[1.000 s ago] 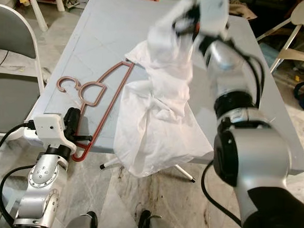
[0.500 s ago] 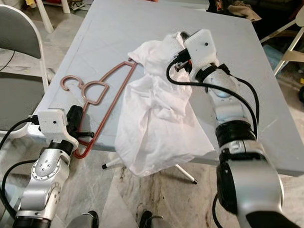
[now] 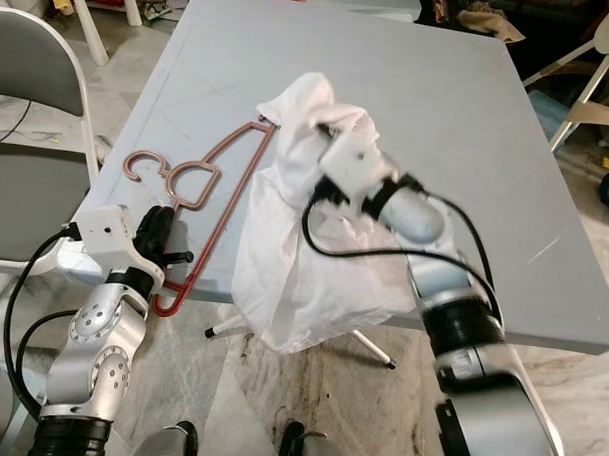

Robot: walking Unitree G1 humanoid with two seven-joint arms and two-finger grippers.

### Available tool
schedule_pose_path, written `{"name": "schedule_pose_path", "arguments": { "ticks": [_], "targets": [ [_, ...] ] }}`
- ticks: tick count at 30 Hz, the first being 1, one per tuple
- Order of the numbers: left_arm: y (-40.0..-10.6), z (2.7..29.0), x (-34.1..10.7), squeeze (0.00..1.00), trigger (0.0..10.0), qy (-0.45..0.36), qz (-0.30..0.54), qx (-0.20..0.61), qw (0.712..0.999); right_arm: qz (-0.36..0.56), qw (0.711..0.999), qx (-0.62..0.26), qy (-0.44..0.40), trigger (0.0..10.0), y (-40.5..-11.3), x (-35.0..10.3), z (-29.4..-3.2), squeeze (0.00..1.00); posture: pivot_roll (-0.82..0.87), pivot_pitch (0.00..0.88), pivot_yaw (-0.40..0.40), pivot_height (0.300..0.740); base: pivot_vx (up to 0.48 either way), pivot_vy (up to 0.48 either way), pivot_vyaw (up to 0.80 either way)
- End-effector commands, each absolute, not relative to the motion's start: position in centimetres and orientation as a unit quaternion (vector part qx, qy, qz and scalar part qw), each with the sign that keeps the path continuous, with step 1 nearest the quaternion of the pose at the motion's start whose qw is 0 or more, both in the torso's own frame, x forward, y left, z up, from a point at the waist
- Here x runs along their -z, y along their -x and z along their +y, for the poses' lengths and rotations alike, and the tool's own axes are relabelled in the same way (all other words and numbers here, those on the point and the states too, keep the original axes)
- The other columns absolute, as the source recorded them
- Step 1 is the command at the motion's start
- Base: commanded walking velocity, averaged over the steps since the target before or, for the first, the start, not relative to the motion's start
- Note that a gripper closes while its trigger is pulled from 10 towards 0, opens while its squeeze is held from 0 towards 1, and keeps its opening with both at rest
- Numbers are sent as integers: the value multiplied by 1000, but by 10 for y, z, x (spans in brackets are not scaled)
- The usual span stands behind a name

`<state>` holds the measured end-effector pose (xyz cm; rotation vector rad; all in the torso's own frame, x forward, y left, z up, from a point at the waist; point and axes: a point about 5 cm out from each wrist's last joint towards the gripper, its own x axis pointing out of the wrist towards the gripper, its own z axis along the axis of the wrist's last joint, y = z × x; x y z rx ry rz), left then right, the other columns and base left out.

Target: Hang hanger

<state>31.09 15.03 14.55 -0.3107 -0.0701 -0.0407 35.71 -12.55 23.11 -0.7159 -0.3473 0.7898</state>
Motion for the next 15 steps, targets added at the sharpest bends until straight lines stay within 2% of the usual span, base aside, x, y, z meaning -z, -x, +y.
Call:
{"name": "schedule_pose_path", "arguments": {
  "ticks": [1,4,7,8,10,15],
  "targets": [
    [-312,149,-149,1000,10000,171,-32,20,985,-169,830,-388,364,10000,-352,-238,-126,1000,167,199,-88,740,0,0,0],
    [-314,149,-151,1000,10000,195,-25,17,980,-173,835,-381,358,10000,-350,-247,-129,1000,162,198,-86,740,0,0,0],
    [-315,148,-155,1000,10000,205,-29,24,978,-196,837,-330,390,10000,-355,-258,-138,1000,162,198,-86,740,0,0,0],
    [-315,147,-157,1000,10000,206,-31,27,978,-218,854,-278,382,10000,-361,-270,-144,1000,158,195,-86,740,0,0,0],
    [-316,147,-158,1000,10000,204,-30,24,978,-238,878,-237,342,10000,-364,-285,-151,1000,158,195,-86,740,0,0,0],
    [-316,146,-167,1000,10000,166,-50,24,985,-305,877,-167,332,10000,-361,-309,-157,1000,159,195,-82,740,0,0,0]
  ]
}}
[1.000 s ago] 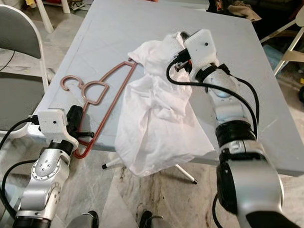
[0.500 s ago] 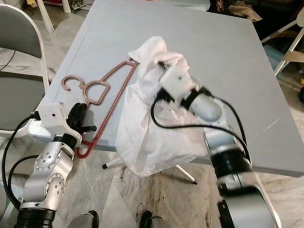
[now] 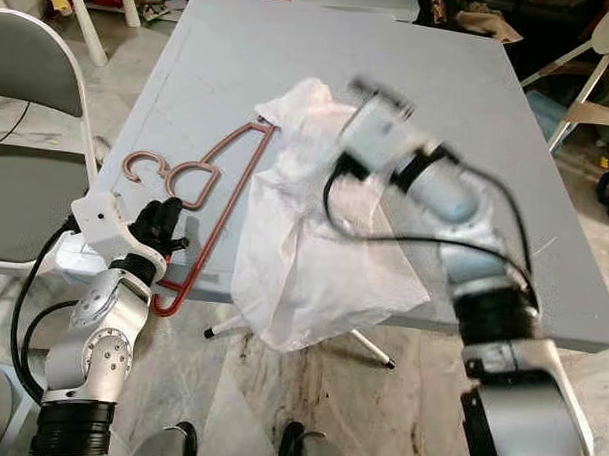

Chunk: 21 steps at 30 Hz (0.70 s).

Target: Hang hanger

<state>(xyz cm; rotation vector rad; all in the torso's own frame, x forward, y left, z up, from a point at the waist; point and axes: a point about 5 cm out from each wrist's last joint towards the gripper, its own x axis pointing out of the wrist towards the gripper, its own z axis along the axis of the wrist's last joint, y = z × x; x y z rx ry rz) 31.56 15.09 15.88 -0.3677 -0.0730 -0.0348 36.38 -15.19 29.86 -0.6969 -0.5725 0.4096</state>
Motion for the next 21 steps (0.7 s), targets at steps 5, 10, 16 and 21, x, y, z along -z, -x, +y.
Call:
{"name": "schedule_pose_path", "arguments": {
  "ticks": [5,10,16,21],
  "targets": [
    [-314,146,-169,1000,10000,123,-67,36,989,-341,887,-123,285,10000,-360,-324,-165,1000,161,195,-80,740,0,0,0],
    [-313,145,-164,1000,10000,126,-53,33,990,-357,884,-76,293,10000,-359,-327,-170,1000,162,194,-75,740,0,0,0],
    [-315,141,-162,1000,10000,125,-39,39,991,-117,854,-240,447,10000,-375,-255,-168,1000,162,191,-73,740,0,0,0],
    [-315,141,-159,1000,10000,122,-32,39,991,0,792,-349,501,10000,-356,-229,-187,1000,163,194,-72,740,0,0,0]
  ]
}}
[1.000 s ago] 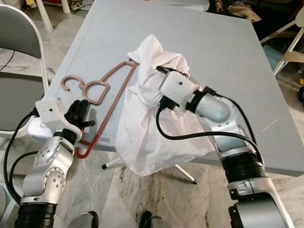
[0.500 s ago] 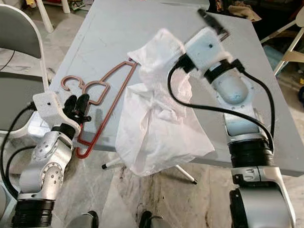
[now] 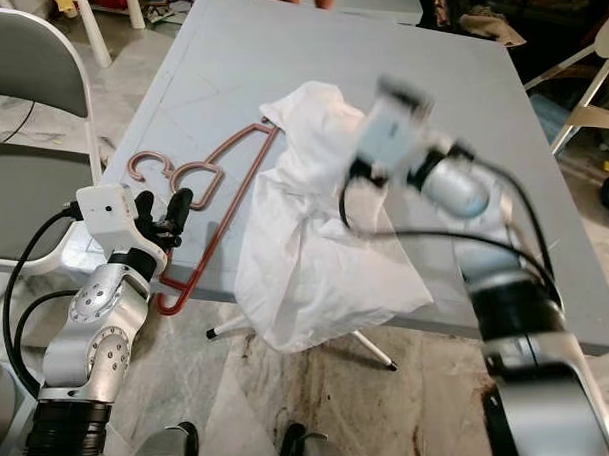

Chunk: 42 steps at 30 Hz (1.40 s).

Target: Hang hanger

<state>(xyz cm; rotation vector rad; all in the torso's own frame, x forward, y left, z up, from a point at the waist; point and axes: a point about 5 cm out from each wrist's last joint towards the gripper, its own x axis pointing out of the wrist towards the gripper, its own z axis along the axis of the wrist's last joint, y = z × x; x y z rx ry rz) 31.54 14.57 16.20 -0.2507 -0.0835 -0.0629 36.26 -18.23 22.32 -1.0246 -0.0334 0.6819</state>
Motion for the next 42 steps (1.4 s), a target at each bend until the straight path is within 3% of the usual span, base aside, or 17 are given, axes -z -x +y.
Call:
{"name": "schedule_pose_path", "arguments": {
  "ticks": [1,8,15,19,21,22,23,24,26,27,31,32,33,34,36,42],
  "targets": [
    [-314,141,-159,1000,10000,122,-31,39,991,16,781,-363,508,10000,-353,-227,-190,1000,163,194,-72,740,0,0,0],
    [-314,139,-157,1000,10000,119,-26,44,992,80,762,-446,462,10000,-335,-218,-197,1000,160,193,-71,740,0,0,0],
    [-314,138,-157,1000,10000,118,-25,48,991,79,754,-527,385,10000,-319,-203,-168,1000,161,194,-73,740,0,0,0],
    [-312,140,-156,808,10000,103,-24,47,993,67,762,-559,320,10000,-313,-200,-154,1000,166,197,-73,740,0,0,0],
    [-312,142,-154,565,10000,102,-20,44,994,68,766,-576,278,10000,-309,-191,-145,1000,168,200,-73,740,0,0,0],
    [-311,142,-153,565,10000,101,-19,43,994,68,767,-581,265,10000,-308,-189,-142,1000,169,201,-73,740,0,0,0],
    [-311,143,-153,463,10000,100,-18,43,994,67,773,-583,242,10000,-308,-185,-137,1000,170,202,-72,740,0,0,0],
    [-311,143,-152,424,10000,99,-17,43,994,67,782,-579,221,10000,-310,-180,-133,1000,172,203,-71,740,0,0,0],
    [-310,143,-152,392,10000,98,-16,43,994,76,811,-548,192,10000,-319,-165,-125,1000,175,205,-69,740,0,0,0],
    [-310,143,-152,392,10000,98,-16,43,994,76,811,-548,192,10000,-319,-165,-125,1000,175,205,-69,740,0,0,0],
    [-310,144,-153,282,10000,95,-17,43,994,124,858,-452,210,10000,-339,-139,-129,1000,182,209,-67,740,0,0,0],
    [-310,144,-153,196,10000,94,-17,43,994,131,861,-438,221,10000,-342,-135,-131,1000,183,209,-67,740,0,0,0],
    [-310,144,-153,0,10000,94,-17,43,995,136,866,-421,232,10000,-344,-132,-133,1000,184,210,-67,740,0,0,0],
    [-310,145,-153,0,10000,93,-17,43,995,138,869,-410,240,10000,-346,-131,-134,1000,184,210,-67,740,0,0,0],
    [-309,145,-153,0,10000,91,-16,41,995,152,905,-317,239,10000,-360,-128,-144,1000,187,211,-68,740,0,0,0],
    [-308,145,-152,0,10000,90,-15,40,995,138,944,-190,232,10000,-378,-138,-166,996,189,213,-68,740,0,0,0]
  ]
}}
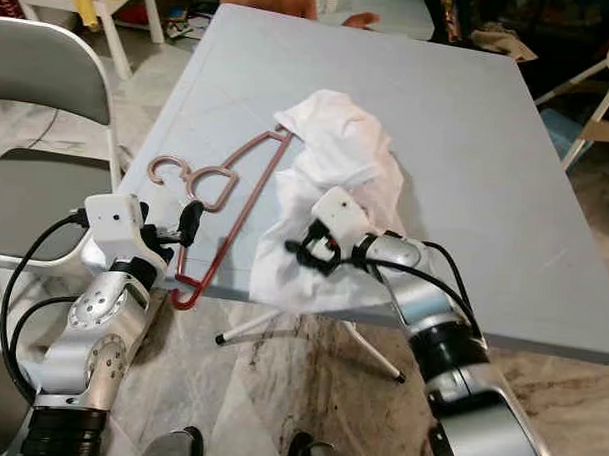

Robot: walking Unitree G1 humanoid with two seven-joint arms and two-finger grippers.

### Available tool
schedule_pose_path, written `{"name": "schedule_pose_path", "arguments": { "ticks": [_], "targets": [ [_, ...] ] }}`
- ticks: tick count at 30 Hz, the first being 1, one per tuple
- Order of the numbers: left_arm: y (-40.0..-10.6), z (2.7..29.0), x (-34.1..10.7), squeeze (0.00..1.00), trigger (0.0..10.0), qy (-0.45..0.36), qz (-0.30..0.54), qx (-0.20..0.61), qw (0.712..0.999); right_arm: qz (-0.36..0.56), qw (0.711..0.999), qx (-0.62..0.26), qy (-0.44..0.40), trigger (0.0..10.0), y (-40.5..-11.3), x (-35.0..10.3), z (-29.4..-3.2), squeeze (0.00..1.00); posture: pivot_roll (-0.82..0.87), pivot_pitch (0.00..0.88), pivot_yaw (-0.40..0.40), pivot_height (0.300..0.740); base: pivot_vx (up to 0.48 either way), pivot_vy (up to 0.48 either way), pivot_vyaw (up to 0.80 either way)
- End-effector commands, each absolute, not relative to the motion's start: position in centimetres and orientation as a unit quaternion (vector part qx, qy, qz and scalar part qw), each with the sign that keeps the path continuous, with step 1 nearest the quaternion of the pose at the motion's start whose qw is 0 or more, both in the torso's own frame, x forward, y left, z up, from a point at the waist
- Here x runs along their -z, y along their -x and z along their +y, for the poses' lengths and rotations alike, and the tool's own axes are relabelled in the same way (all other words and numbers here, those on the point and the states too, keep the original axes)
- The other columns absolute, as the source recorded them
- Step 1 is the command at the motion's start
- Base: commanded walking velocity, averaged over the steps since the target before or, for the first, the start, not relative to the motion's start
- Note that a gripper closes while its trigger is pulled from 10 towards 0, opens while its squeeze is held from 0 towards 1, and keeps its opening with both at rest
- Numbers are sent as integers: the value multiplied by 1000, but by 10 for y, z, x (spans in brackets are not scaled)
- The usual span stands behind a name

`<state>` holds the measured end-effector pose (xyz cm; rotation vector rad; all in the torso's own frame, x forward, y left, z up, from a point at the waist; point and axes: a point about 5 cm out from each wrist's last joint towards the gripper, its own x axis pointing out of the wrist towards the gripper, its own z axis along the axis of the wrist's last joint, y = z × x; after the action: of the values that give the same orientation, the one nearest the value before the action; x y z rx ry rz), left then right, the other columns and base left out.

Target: Hang hanger

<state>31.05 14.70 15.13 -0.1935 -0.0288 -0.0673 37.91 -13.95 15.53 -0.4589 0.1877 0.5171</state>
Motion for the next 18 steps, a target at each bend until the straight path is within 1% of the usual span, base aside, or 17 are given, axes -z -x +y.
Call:
{"name": "schedule_pose_path", "arguments": {
  "ticks": [1,3,5,6,7,8,9,10,11,12,13,14,15,16,18],
  "targets": [
    [-308,145,-152,0,10000,90,-14,39,995,133,949,-168,229,10000,-381,-141,-170,996,189,213,-68,740,0,0,0],
    [-308,145,-152,0,10000,90,-14,39,995,109,962,-103,227,10000,-389,-153,-182,992,189,215,-69,740,0,0,0],
    [-308,145,-152,0,10000,89,-14,39,995,91,967,-63,229,10000,-393,-162,-190,992,189,216,-69,740,0,0,0],
    [-308,145,-152,0,10000,88,-13,38,995,84,969,-61,224,10000,-395,-166,-192,996,191,218,-68,740,0,0,0],
    [-308,145,-152,0,10000,86,-12,37,996,73,971,-75,215,10000,-396,-173,-190,976,191,218,-69,740,0,0,0],
    [-308,146,-152,0,10000,85,-12,36,996,66,970,-100,213,10000,-396,-176,-185,882,192,218,-67,740,0,0,0],
    [-308,146,-152,0,10000,85,-12,36,996,61,968,-118,213,10000,-396,-178,-181,882,192,218,-67,740,0,0,0],
    [-308,146,-152,0,10000,86,-10,36,996,47,958,-175,223,10000,-393,-182,-172,702,195,219,-67,740,0,0,0],
    [-308,146,-152,0,10000,86,-8,36,996,39,948,-213,232,10000,-390,-184,-165,702,195,219,-67,740,0,0,0],
    [-308,145,-153,0,10000,92,-4,39,995,5,913,-312,264,10000,-377,-190,-151,306,195,221,-65,740,0,0,0],
    [-308,144,-154,0,10000,98,-3,43,994,-11,894,-356,273,10000,-369,-193,-145,239,194,221,-64,740,0,0,0],
    [-308,143,-155,0,10000,102,-3,46,994,-21,880,-384,278,10000,-364,-195,-141,239,194,221,-64,740,0,0,0],
    [-309,142,-155,0,10000,107,2,50,993,-28,861,-421,284,10000,-355,-198,-138,90,192,221,-62,740,0,0,0],
    [-309,141,-155,0,10000,110,5,53,992,-32,847,-447,288,10000,-348,-199,-136,0,192,221,-62,740,0,0,0],
    [-312,137,-155,0,10000,133,25,63,989,-16,818,-492,296,10000,-334,-201,-137,0,186,219,-56,740,0,0,0]
  ]
}}
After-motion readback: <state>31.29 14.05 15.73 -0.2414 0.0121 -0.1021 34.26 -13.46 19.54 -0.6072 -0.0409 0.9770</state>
